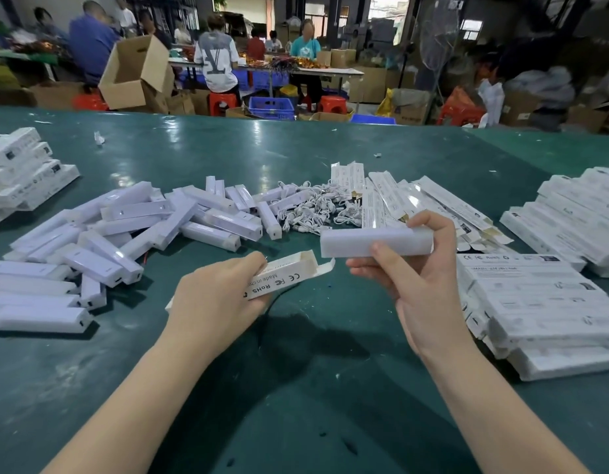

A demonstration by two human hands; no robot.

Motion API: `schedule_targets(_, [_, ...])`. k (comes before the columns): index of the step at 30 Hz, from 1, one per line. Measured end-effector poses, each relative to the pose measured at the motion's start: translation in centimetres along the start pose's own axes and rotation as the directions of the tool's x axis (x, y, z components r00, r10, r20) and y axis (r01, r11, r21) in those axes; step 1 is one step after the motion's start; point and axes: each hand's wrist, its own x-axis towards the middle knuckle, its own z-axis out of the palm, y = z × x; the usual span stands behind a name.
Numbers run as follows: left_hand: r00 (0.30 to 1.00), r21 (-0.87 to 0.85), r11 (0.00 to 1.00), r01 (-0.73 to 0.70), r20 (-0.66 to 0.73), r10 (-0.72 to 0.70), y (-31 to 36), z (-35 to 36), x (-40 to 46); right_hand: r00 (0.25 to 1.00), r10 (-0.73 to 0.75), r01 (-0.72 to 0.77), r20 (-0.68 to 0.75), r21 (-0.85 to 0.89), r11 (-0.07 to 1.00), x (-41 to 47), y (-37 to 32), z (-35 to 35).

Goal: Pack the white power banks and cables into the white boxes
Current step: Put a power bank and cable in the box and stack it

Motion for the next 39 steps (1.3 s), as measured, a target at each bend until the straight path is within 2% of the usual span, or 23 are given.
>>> schedule_targets(5, [0.998,0.025,0.999,-0.029,-0.064,0.03,0.2,-0.3,-0.1,0.995,-0.078,0.089,0.064,-0.186,0.979,-1.0,-0.2,0.7])
schedule_targets(10, [0.998,-0.002,1.0,-0.013,-0.067,0.013,0.0,-0.6,-0.1,0.986,-0.117,0.143,0.117,-0.243,0.959,-1.5,-0.5,1.0])
schedule_targets(13, [0.999,-0.037,0.999,-0.008,-0.048,0.007,0.0,-0.7,-0.1,0.986,-0.085,0.117,0.144,-0.234,0.965,-1.6,-0.5,1.1])
schedule_targets(18, [0.994,-0.081,0.991,-0.11,-0.025,0.108,-0.1,-0.7,0.0,0.987,-0.023,0.063,0.157,-0.252,0.966,-1.3,-0.3,0.9])
schedule_targets(24, [0.993,-0.159,0.98,-0.122,-0.017,0.121,0.9,-0.3,-0.3,0.949,-0.033,0.197,0.315,-0.508,0.839,-2.2,0.4,1.6])
schedule_targets(27, [0.996,-0.179,0.98,-0.088,-0.033,0.084,0.8,-0.3,-0.3,0.966,-0.077,0.181,0.248,-0.428,0.886,-2.2,0.3,1.6])
schedule_targets(29, [0.997,-0.19,0.979,-0.073,-0.042,0.067,0.8,-0.3,-0.2,0.97,-0.093,0.189,0.223,-0.465,0.865,-2.1,0.1,1.4])
schedule_targets(32, [0.997,-0.181,0.981,-0.075,-0.034,0.069,0.9,-0.3,-0.3,0.949,0.022,0.175,0.314,-0.586,0.792,-2.0,0.1,1.6])
schedule_targets(34, [0.997,-0.184,0.98,-0.074,-0.03,0.07,0.9,-0.3,-0.3,0.928,0.1,0.149,0.36,-0.601,0.785,-2.1,0.1,1.6])
schedule_targets(39, [0.993,-0.154,0.981,-0.116,-0.053,0.11,0.9,-0.4,-0.2,0.918,0.099,0.171,0.383,-0.61,0.774,-2.0,0.3,1.7])
